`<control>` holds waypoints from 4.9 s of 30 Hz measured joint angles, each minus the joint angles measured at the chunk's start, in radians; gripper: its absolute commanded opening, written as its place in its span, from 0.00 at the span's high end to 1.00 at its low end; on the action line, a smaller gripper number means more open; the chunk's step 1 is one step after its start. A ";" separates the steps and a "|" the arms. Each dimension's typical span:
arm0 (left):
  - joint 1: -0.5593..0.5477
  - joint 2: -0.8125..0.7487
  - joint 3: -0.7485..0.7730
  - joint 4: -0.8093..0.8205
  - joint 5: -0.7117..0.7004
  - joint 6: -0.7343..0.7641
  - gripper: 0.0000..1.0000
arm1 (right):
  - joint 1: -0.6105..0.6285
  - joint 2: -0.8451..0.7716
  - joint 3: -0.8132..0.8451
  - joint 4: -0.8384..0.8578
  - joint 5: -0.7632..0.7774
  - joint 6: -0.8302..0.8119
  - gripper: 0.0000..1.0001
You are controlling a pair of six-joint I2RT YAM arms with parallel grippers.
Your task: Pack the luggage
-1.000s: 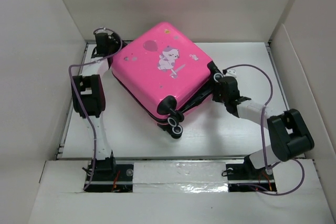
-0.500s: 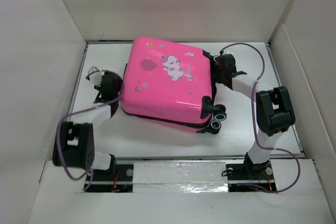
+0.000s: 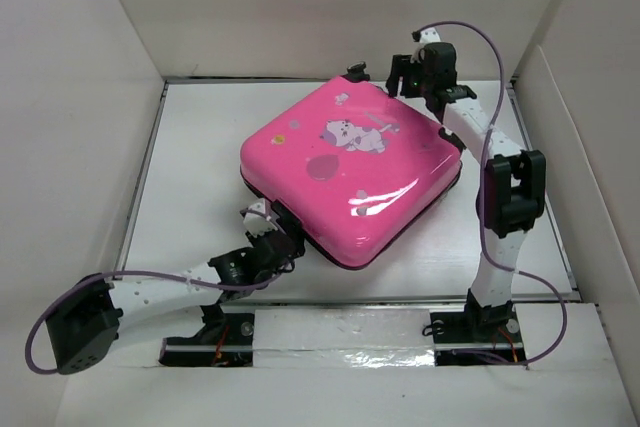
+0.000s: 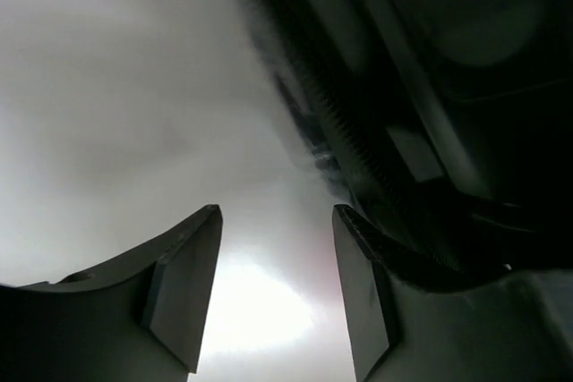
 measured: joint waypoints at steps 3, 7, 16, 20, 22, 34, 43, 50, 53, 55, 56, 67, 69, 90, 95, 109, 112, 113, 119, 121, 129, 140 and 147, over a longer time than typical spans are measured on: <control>-0.109 -0.012 0.024 -0.019 -0.003 -0.018 0.44 | 0.035 -0.023 0.026 -0.032 -0.113 0.018 0.14; -0.159 -0.062 0.133 -0.111 -0.055 0.024 0.30 | 0.077 -0.050 0.038 -0.101 -0.233 0.027 0.06; -0.026 -0.310 0.306 -0.046 -0.194 0.200 0.30 | -0.059 -0.483 -0.284 -0.045 -0.273 0.088 0.71; 0.034 -0.334 0.324 0.104 -0.222 0.277 0.30 | -0.063 -0.856 -0.569 0.074 -0.187 0.145 1.00; 0.102 -0.262 0.370 0.151 -0.211 0.300 0.30 | -0.060 -1.030 -0.725 0.132 -0.121 0.177 1.00; 0.762 0.586 0.987 0.178 0.429 0.288 0.31 | -0.179 -1.263 -1.252 0.059 0.172 0.341 1.00; 0.827 0.999 1.141 0.021 0.677 0.329 0.31 | -0.211 -1.045 -1.256 0.160 0.071 0.341 0.99; 0.795 0.995 1.038 0.090 0.730 0.318 0.31 | -0.178 -0.808 -1.157 0.175 0.046 0.296 0.98; 0.803 0.905 0.871 0.203 0.702 0.274 0.32 | -0.161 -0.729 -1.088 0.173 0.073 0.275 0.98; 0.811 0.827 0.750 0.258 0.669 0.249 0.32 | -0.144 -0.686 -1.045 0.172 0.095 0.261 0.98; 0.811 0.789 0.694 0.286 0.649 0.238 0.32 | -0.135 -0.666 -1.026 0.173 0.103 0.252 0.98; 0.613 0.412 0.262 0.379 0.248 0.165 0.33 | -0.110 -0.362 -0.711 0.158 0.098 0.141 0.96; 0.528 0.344 0.211 0.355 0.154 0.154 0.33 | -0.113 -0.303 -0.638 0.158 0.091 0.093 0.96; 0.590 -0.051 0.351 0.221 0.224 0.126 0.02 | -0.121 -0.297 -0.608 0.097 -0.093 0.075 0.23; 0.743 0.245 0.550 0.298 0.410 0.102 0.01 | -0.111 -0.424 -0.657 0.086 -0.137 0.108 0.09; 0.813 0.574 0.666 0.247 0.515 0.113 0.01 | -0.108 -0.737 -0.911 0.254 -0.131 0.187 0.00; 0.821 0.649 0.732 0.251 0.519 0.129 0.01 | -0.108 -0.776 -0.953 0.281 -0.127 0.190 0.00; 0.826 0.671 0.750 0.250 0.518 0.134 0.01 | -0.107 -0.790 -0.969 0.288 -0.127 0.192 0.00; 0.832 0.772 0.855 0.232 0.497 0.160 0.04 | -0.099 -0.859 -1.061 0.325 -0.126 0.208 0.01; 0.832 0.784 0.867 0.230 0.485 0.164 0.04 | -0.098 -0.864 -1.075 0.323 -0.126 0.207 0.01; 0.838 0.893 0.988 0.197 0.465 0.186 0.23 | -0.071 -0.847 -1.098 0.290 -0.125 0.193 0.02; 0.861 0.918 0.995 0.202 0.480 0.176 1.00 | -0.057 -0.827 -1.098 0.277 -0.124 0.182 0.02; 0.861 0.901 0.995 0.197 0.492 0.191 1.00 | -0.055 -0.830 -1.098 0.270 -0.121 0.174 0.02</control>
